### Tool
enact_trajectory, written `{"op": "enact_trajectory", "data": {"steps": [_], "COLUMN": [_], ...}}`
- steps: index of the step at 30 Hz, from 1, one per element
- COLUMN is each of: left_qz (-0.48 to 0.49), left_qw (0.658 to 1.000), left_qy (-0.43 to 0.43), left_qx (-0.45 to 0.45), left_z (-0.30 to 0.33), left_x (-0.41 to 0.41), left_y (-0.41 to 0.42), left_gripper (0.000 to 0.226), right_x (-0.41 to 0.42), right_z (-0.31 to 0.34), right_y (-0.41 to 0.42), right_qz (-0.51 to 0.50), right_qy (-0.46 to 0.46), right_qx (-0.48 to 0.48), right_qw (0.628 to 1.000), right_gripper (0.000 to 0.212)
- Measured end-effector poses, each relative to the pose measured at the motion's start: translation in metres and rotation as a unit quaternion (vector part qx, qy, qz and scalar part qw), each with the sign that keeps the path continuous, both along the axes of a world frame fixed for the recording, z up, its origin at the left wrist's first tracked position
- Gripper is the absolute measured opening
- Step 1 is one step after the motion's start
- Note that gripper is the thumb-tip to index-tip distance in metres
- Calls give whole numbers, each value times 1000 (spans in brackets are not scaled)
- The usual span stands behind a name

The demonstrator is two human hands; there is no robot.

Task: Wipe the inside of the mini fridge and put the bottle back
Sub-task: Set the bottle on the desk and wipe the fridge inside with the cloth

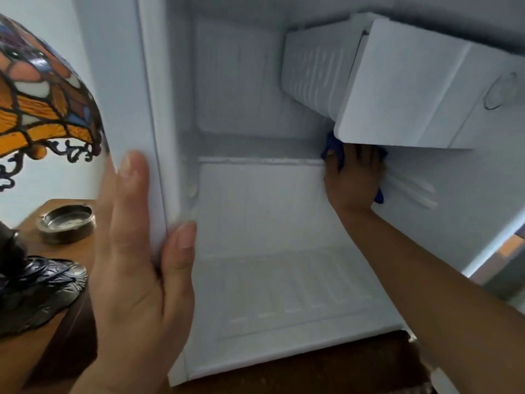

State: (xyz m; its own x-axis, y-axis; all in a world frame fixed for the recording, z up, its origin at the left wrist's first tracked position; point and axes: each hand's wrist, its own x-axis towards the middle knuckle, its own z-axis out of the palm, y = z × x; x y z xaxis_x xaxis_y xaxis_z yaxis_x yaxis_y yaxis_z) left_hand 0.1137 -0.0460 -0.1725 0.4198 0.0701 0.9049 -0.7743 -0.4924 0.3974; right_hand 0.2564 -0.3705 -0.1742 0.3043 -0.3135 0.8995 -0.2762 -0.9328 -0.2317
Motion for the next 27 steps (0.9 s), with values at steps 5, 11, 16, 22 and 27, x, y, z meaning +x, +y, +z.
{"op": "enact_trajectory", "data": {"steps": [5,11,16,22,27], "left_qz": [-33,-28,-8,-18,-16], "left_qw": [999,999,1000,999,999], "left_qy": [-4,-26,-28,-35,-27], "left_qx": [-8,-24,-10,-6,10], "left_z": [-22,-34,-32,-35,-35], "left_x": [4,8,8,8,9], "left_y": [2,0,2,4,5], "left_gripper": [55,48,48,55,56], "right_x": [14,20,31,26,13], "right_z": [-10,-2,-4,-9,-17], "right_y": [10,29,83,162,176], "right_qz": [-18,21,71,174,268], "right_qy": [-14,-33,-50,-35,10], "right_qx": [31,45,46,14,-90], "right_qw": [999,998,995,984,959], "right_gripper": [42,40,36,34,39]}}
